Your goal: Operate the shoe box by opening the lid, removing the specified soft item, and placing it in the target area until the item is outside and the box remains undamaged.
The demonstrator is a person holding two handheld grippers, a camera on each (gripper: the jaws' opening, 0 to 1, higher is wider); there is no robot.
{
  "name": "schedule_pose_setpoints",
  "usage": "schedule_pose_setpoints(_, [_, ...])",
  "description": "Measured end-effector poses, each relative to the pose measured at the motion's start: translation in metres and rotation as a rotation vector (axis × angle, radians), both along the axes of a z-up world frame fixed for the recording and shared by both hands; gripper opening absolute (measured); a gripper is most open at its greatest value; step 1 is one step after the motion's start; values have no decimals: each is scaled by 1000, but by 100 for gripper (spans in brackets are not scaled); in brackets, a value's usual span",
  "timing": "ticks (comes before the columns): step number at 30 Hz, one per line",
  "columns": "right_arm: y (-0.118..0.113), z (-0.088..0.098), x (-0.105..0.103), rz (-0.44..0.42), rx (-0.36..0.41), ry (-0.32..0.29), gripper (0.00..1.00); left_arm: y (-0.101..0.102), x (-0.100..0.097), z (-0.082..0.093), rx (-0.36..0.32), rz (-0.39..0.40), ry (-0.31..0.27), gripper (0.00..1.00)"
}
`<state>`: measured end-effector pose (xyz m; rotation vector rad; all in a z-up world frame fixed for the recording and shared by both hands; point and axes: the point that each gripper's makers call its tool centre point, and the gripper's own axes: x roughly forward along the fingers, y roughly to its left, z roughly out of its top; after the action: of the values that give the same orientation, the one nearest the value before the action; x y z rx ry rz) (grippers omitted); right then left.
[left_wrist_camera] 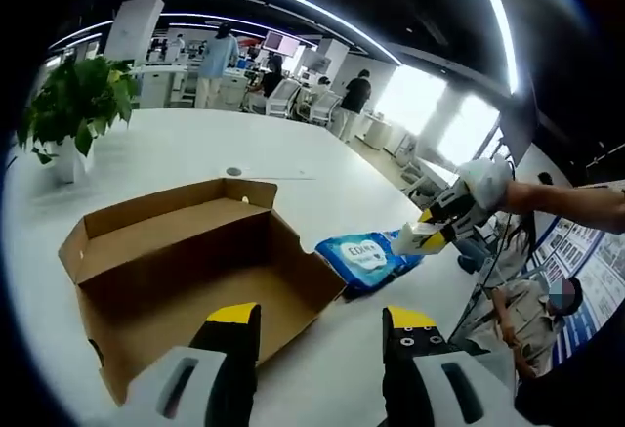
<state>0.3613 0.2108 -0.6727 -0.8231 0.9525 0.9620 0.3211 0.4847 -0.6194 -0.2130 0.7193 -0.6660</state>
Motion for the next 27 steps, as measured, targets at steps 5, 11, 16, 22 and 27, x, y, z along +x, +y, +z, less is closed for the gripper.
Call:
schedule_pose_setpoints(5, [-27, -7, -13, -28, -12, 14, 19, -10, 5, 0, 8, -12, -6, 51])
schedule_pose_setpoints(11, [-58, -14, -21, -61, -19, 29, 19, -17, 6, -3, 11, -5, 2, 51])
schedule_pose_setpoints(16, [-73, -15, -18, -89, -5, 28, 19, -23, 3, -3, 18, -6, 7, 51])
schedule_pose_setpoints(22, [-92, -15, -9, -82, -18, 31, 19, -22, -2, -2, 31, 11, 13, 51])
schedule_pose_setpoints(27, [-101, -11, 12, -58, -33, 22, 19, -16, -5, -2, 35, 45, 18, 51])
